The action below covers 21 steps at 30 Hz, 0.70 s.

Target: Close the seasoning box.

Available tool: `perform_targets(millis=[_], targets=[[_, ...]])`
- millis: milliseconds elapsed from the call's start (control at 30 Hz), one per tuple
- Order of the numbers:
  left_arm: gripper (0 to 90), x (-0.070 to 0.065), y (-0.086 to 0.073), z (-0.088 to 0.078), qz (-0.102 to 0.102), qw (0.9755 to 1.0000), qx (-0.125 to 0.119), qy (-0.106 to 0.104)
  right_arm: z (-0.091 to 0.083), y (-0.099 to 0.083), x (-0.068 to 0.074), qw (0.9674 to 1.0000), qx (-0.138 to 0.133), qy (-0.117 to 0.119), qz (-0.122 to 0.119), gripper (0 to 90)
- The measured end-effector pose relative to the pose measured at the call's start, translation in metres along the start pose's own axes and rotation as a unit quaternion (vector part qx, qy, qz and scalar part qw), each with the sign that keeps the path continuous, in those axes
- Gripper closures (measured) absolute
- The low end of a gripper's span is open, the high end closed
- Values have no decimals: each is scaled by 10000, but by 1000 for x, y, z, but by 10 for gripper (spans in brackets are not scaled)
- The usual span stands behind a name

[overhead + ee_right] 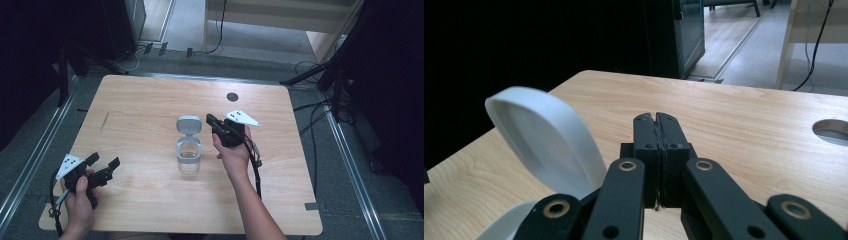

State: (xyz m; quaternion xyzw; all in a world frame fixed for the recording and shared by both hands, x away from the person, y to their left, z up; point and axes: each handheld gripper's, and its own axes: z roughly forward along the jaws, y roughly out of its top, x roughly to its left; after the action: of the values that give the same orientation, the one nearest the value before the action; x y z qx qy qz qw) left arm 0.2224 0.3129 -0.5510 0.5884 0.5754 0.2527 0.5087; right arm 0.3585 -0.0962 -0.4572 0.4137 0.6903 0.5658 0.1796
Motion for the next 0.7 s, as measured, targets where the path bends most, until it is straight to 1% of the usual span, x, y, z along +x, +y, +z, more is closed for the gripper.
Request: perform_targets(millis=[133,200,233,300,333,433,533,633,667,700], targets=[[135,1,0,0,-26,10000,2,-73,8,5,2,10000,36,80,-23,900],[135,1,0,1,-10,10000,17,-95,10,6,2,9999,31,87,-40,900],[136,0,0,2,31,9999,50,-92,12,9,3,9999,21,104,-48,900],[135,-1,0,2,60,9999,60,-97,11,11,5,9999,-22,155,-15,900],[136,-1,0,3,100,9999,80,-98,10,11,6,9998,-11,189,-29,900],[136,-2,0,4,104,9998,98,-104,5,7,10,9995,53,310,-69,900],[137,-2,1,5,144,9998,126,-104,-5,4,11,9989,7,456,51,898],[137,-3,0,5,179,9997,138,-98,-13,2,9,9989,-60,467,68,884],[137,-4,0,5,191,9997,146,-101,-13,2,9,9989,-60,467,68,884],[137,-4,0,5,205,9996,155,-100,-18,1,9,9987,-98,498,-23,858]])
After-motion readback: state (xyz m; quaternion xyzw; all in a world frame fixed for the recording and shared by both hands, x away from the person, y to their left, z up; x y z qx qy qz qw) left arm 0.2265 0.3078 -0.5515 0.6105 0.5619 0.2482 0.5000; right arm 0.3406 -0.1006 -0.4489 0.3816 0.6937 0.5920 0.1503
